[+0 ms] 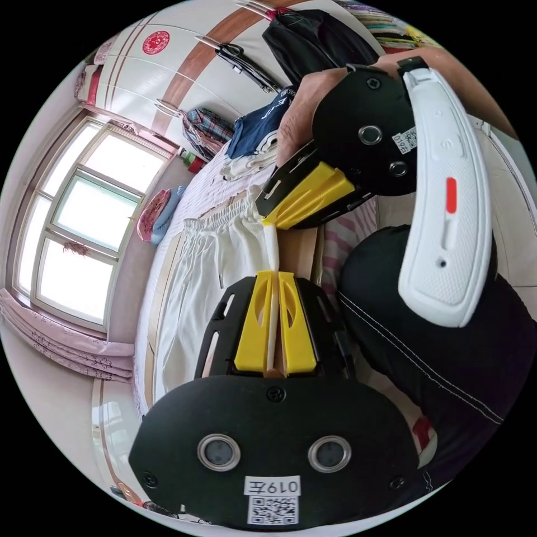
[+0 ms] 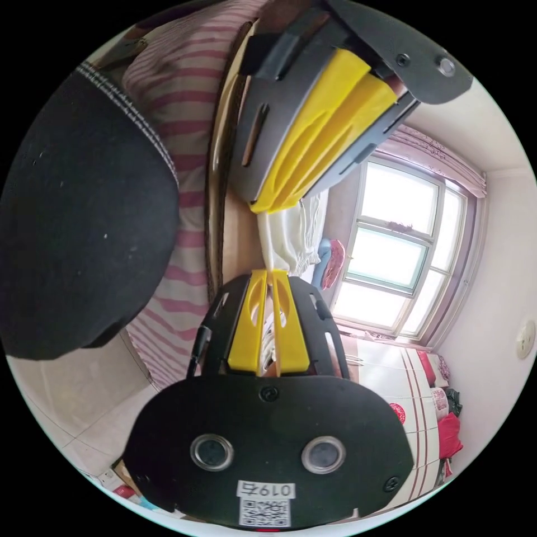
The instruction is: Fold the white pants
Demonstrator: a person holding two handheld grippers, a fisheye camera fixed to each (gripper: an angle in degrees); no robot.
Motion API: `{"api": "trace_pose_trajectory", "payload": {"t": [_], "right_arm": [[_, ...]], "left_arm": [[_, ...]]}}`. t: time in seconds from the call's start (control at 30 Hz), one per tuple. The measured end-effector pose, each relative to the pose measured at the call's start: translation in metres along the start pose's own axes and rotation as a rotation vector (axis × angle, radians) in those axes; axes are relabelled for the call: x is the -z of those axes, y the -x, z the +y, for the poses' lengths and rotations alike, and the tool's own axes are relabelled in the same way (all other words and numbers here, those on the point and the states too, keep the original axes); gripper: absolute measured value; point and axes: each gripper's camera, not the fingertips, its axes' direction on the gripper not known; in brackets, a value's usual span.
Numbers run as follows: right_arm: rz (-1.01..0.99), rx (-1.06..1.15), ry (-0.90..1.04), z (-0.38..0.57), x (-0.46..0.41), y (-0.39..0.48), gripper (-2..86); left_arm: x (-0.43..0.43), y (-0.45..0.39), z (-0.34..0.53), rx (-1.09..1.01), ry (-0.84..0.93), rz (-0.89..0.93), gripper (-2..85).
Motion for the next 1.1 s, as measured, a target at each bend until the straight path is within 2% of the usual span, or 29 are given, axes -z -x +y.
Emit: {"api": "trace_pose_trajectory", "payload": {"t": [0.3, 0.53, 0.67, 0.8, 0.9, 0.93, 1.0, 1.07, 1.1], "right_arm": [[0.094, -0.008, 0.01, 0.003, 0.045, -0.008, 4.4], [0.052, 0.097, 0.005, 0.01, 0.09, -0.019, 0.2], [0.048, 0.084, 0.007, 0.021, 0.125, -0.028, 1.7], [0.084, 0.041, 0.036, 0.039, 0.163, -0.04, 2.5], [0.082, -0.186, 0.068, 0.066, 0.199, -0.075, 0.0], [0.05, -0.345, 0.075, 0.078, 0.213, -0.101, -0.4], [-0.056, -0.659, 0.046, 0.099, 0.23, -0.154, -0.7], [-0.314, -1.067, -0.087, 0.135, 0.239, -0.223, -0.8], [-0.38, -1.144, -0.139, 0.144, 0.239, -0.236, -0.8]], "left_arm": [[-0.01, 0.022, -0.006, 0.012, -0.017, -0.007, 1.6], [-0.022, 0.047, -0.004, 0.036, -0.021, 0.008, 1.6], [-0.032, 0.061, 0.0, 0.042, -0.024, -0.002, 1.7], [-0.027, 0.086, 0.018, 0.074, -0.078, 0.072, 2.1], [-0.016, 0.115, 0.045, 0.136, -0.16, 0.133, 3.0], [-0.015, 0.122, 0.05, 0.16, -0.176, 0.137, 3.0], [-0.023, 0.162, 0.064, 0.285, -0.212, 0.158, 3.0], [-0.04, 0.197, 0.067, 0.382, -0.202, 0.2, 3.1], [-0.056, 0.221, 0.068, 0.434, -0.198, 0.272, 3.4]]}}
